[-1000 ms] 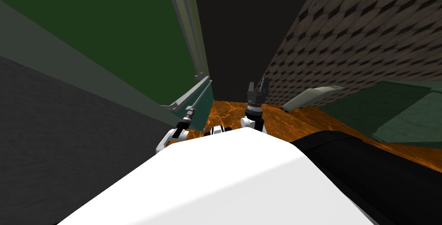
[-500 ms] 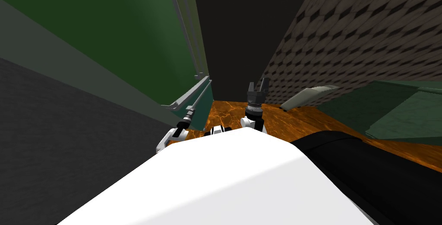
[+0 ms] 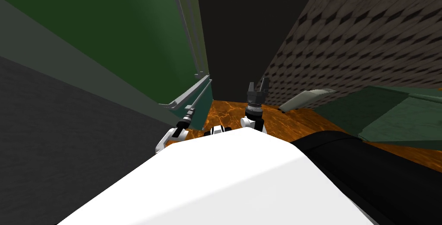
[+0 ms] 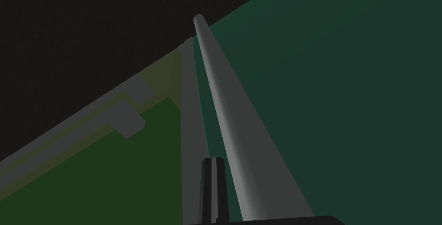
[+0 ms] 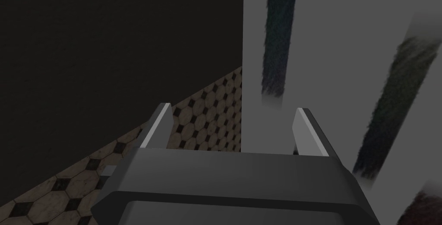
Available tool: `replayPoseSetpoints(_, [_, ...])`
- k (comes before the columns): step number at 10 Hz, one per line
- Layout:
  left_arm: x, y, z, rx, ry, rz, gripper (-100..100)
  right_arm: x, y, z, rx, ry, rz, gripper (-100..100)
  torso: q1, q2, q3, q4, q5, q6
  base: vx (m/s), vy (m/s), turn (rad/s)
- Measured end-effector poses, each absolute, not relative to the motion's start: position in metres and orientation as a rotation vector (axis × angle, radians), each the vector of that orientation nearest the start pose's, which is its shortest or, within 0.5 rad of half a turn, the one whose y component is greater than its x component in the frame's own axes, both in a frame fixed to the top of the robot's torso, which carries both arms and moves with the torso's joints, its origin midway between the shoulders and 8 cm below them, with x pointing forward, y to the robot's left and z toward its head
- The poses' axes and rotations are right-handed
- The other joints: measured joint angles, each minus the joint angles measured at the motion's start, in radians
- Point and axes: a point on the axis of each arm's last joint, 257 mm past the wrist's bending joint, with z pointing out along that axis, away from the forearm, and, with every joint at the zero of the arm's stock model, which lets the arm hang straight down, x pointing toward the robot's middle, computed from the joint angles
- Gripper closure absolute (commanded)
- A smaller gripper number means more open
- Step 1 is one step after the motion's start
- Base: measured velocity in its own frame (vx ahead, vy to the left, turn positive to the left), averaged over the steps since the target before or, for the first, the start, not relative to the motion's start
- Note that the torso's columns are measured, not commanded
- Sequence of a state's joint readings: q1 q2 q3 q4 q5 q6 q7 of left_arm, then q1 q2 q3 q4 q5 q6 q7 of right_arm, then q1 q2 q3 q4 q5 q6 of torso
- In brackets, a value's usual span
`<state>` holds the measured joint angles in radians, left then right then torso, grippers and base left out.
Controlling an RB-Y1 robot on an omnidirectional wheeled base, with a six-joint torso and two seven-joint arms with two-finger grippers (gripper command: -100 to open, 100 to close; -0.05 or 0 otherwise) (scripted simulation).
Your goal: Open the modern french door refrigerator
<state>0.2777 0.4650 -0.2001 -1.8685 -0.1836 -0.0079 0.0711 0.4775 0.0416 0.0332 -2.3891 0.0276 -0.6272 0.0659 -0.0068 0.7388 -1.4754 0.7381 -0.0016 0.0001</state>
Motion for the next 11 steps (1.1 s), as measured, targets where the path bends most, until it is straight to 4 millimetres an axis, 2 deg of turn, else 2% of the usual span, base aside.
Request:
replayPoseSetpoints(4, [0.448, 0.233, -0.214, -0.678, 1.569, -0.977, 100, 0.295, -0.259, 0.098, 0.448, 0.423, 1.307, 0, 0.008, 0.0, 0.0, 0.0, 0.002, 0.0, -0.053, -0.181, 0.014])
replayPoseSetpoints(5, [0.448, 0.232, -0.214, -0.678, 1.569, -0.977, -100, 0.295, -0.259, 0.098, 0.448, 0.423, 1.307, 0, 0.015, -0.003, -0.001, -0.001, 0.004, 0.0, 0.0, 0.063, 0.016])
replayPoseSetpoints(6, [0.447, 0.235, -0.217, -0.688, 1.577, -0.968, -100, 0.295, -0.26, 0.098, 0.448, 0.423, 1.307, 0, 0.02, -0.004, -0.003, -0.001, 0.005, 0.0, 0.029, 0.133, 0.008])
replayPoseSetpoints(9, [0.446, 0.248, -0.229, -0.72, 1.601, -0.936, -100, 0.295, -0.26, 0.098, 0.448, 0.424, 1.306, 0, 0.007, -0.002, -0.001, -0.001, 0.002, 0.0, 0.046, 0.168, 0.011])
replayPoseSetpoints(11, [0.445, 0.26, -0.239, -0.747, 1.62, -0.909, -100, 0.295, -0.26, 0.098, 0.448, 0.424, 1.307, 0, 0.006, 0.001, 0.0, 0.0, 0.001, 0.0, 0.036, 0.173, 0.011])
